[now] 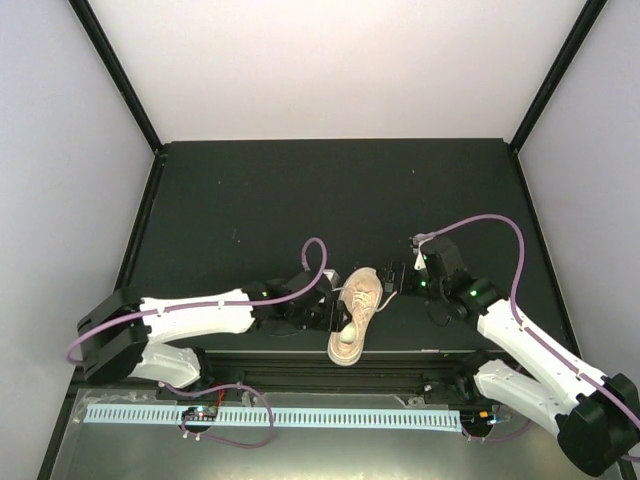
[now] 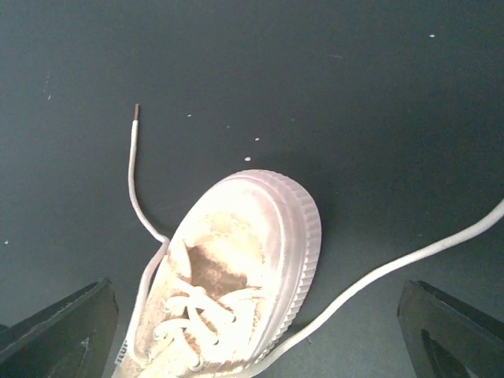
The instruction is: Tie the shoes
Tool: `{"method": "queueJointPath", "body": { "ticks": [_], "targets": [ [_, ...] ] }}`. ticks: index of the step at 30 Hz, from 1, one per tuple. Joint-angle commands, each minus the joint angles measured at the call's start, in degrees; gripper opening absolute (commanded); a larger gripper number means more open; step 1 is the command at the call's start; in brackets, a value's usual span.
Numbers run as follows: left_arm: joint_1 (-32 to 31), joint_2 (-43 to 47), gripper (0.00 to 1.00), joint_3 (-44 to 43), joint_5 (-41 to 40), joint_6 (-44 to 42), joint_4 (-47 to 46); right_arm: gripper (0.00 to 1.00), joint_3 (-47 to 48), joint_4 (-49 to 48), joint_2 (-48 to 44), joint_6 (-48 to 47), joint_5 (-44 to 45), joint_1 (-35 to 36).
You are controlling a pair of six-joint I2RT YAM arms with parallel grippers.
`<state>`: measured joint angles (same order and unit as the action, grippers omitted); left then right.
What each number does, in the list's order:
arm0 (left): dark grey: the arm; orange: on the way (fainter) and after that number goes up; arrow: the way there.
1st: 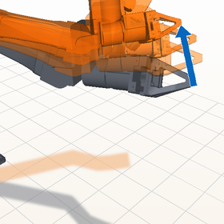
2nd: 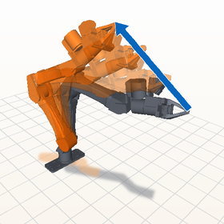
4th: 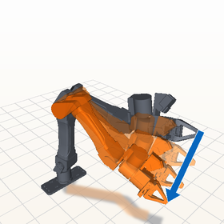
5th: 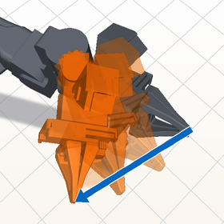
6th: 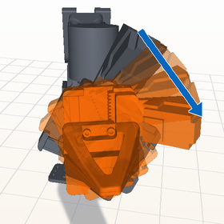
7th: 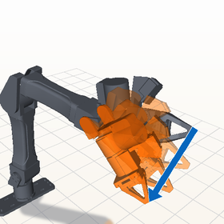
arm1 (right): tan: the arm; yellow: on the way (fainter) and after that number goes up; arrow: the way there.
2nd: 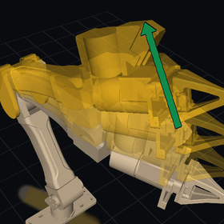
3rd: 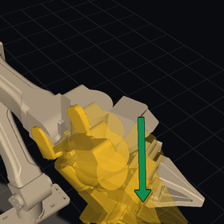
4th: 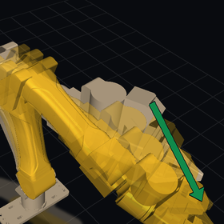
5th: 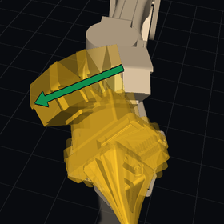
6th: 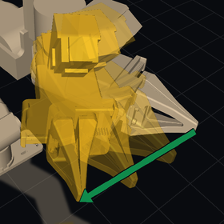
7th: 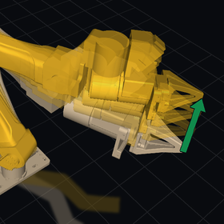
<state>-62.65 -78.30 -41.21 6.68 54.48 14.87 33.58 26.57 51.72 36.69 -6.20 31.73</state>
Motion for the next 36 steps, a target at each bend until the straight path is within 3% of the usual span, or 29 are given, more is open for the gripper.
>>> {"method": "queueJointPath", "body": {
  "ticks": [1,5,8,10,15,20,30,36],
  "targets": [
    [0.83,6.54,0.71,-0.4,-4.77,-1.97,-0.92,1.0,4.7,1.36,1.07,-5.79,-1.48,0.46],
    [4.49,9.48,0.85,-3.11,-6.64,-11.71,5.71,0.99,7.48,0.01,3.04,-7.43,-3.51,0.74],
    [11.22,11.5,0.9,-4.82,-3.13,-19.66,10.67,0.82,9.55,-2.45,6.51,-7.1,-6.22,1.34],
    [17.15,13.21,0.94,-5.62,-0.59,-24.53,13.4,0.77,11.82,-2.76,10.45,-6.97,-6.3,2.84],
    [35.09,17.6,0.99,-6.5,4.6,-35.35,16.44,0.77,19.48,-0.92,21.34,-7.14,0.76,9.93],
    [50.98,19.87,0.99,-5.02,9.39,-38.71,16.46,0.74,27.86,-0.34,33.73,-7.06,3.53,14.52],
    [57.46,21.4,0.99,-2.5,10.04,-42.37,16.82,0.53,42.36,3.97,54.86,-9.48,4.66,17.97],
    [58.29,21.3,0.99,-2.54,10.56,-42.32,16.33,0.51,49.64,6.4,62.93,-9.14,7.89,19.33]
  ]
}}
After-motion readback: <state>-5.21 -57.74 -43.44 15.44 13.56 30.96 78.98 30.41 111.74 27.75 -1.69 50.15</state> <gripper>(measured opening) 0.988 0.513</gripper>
